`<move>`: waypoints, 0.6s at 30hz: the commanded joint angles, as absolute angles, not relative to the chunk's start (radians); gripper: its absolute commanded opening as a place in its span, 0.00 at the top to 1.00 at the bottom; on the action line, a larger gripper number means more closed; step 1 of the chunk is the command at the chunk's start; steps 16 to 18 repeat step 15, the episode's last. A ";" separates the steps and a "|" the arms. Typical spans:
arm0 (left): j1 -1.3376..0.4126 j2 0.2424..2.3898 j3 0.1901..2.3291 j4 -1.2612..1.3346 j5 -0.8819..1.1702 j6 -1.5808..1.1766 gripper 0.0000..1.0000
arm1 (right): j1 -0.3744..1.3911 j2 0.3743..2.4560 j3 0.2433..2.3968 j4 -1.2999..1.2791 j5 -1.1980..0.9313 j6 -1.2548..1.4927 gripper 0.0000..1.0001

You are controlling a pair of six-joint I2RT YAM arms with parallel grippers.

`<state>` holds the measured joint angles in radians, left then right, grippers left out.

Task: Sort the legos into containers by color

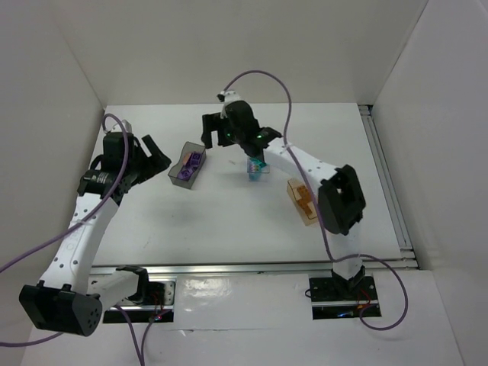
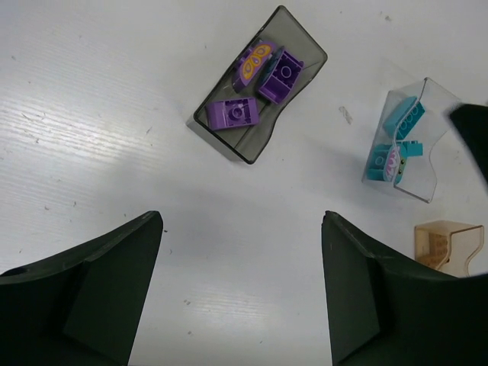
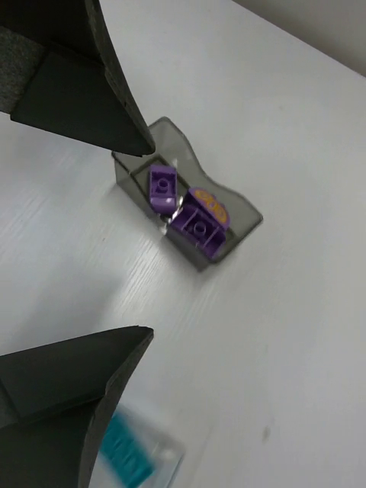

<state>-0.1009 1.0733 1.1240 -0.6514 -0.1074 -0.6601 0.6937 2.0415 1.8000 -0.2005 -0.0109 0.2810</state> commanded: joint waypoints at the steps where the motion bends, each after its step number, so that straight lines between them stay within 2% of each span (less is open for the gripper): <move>1: -0.095 1.086 1.141 -0.629 -0.121 -0.647 0.11 | 0.698 1.783 1.617 -0.276 0.383 0.326 0.00; 3: -0.086 1.086 1.141 -0.620 -0.121 -0.638 0.10 | 0.698 1.653 1.460 -0.375 0.609 0.388 0.00; 7: -0.086 1.086 1.141 -0.589 -0.081 -0.627 0.10 | 0.663 1.467 1.239 -0.576 0.829 0.584 0.00; 11: -0.086 1.068 1.141 -0.551 -0.061 -0.618 0.10 | 0.632 1.323 1.091 -0.777 0.894 0.727 0.00; 15: -0.086 1.058 1.132 -0.528 -0.061 -0.609 0.10 | 0.614 1.181 0.980 -0.743 0.882 0.727 0.00; 18: -0.086 1.058 1.132 -0.528 -0.061 -0.609 0.10 | 0.614 1.181 0.980 -0.743 0.882 0.727 0.00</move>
